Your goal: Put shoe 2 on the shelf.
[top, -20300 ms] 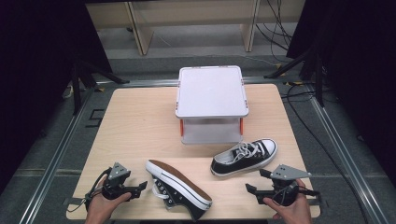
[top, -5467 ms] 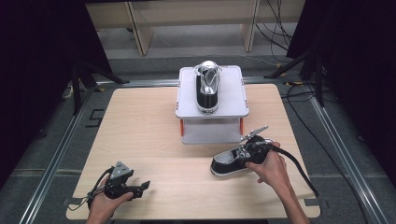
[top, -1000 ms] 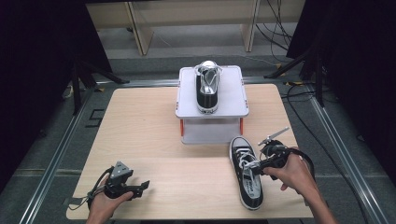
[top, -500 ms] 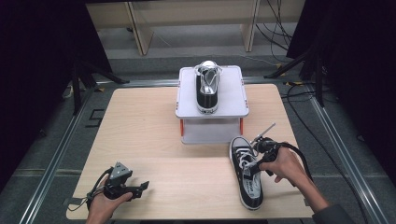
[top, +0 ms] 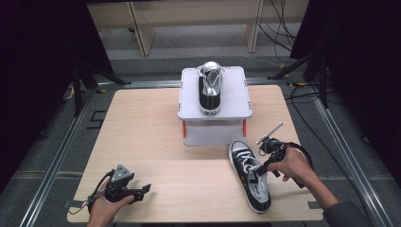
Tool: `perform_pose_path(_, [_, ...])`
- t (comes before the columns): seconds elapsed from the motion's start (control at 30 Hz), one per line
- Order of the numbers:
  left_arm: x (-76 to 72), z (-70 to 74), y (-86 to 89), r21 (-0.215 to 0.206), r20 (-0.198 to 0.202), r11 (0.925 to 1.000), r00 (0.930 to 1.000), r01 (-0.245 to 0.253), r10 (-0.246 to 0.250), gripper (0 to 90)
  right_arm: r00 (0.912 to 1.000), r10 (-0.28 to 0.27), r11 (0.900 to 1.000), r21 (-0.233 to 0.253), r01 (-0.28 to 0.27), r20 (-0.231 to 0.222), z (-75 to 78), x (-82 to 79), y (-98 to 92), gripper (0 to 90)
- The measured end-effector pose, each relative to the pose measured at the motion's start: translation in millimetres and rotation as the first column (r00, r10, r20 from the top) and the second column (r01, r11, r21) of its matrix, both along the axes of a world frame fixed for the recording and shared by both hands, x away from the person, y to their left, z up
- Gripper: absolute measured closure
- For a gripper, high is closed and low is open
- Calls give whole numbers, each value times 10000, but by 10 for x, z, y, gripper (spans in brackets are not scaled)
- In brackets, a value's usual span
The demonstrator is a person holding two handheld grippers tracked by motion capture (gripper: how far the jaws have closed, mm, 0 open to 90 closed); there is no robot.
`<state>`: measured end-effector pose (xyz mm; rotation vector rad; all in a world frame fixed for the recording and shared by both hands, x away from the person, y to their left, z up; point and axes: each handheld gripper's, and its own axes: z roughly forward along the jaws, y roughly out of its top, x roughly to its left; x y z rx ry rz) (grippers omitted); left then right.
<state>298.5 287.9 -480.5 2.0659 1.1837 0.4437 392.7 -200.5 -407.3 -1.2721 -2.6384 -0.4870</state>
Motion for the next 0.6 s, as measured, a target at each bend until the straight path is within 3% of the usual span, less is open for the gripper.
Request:
perform_pose_path(0.13, [-1,3,-2,-22,14,10000,10000,7,-7,185,9992,-253,9995,201,260,-322,33,-26,7,840])
perform_pose_path(0.27, [1,1,-1,22,15,10000,10000,20,-20,185,9996,156,9992,380,-146,-254,95,-19,26,842])
perform_pose_path(0.4, [-3,24,23,199,-21,9994,9996,290,-289,184,9994,88,9995,292,-78,-338,164,-32,45,843])
perform_pose_path(0.43, [-5,24,21,182,-36,9995,9997,253,-252,184,9994,329,9987,396,-324,-136,175,-26,38,843])
perform_pose_path(0.53, [7,18,20,265,103,9992,9995,305,-307,185,9991,400,9985,380,-395,-119,242,-43,20,844])
perform_pose_path(0.57, [-1,2,-2,-58,64,10000,10000,57,-57,185,9994,303,9988,395,-296,-180,267,-59,15,844])
perform_pose_path(0.6, [-1,2,-3,-48,63,10000,10000,63,-63,185,9994,282,9985,472,-274,-178,321,-82,-4,844])
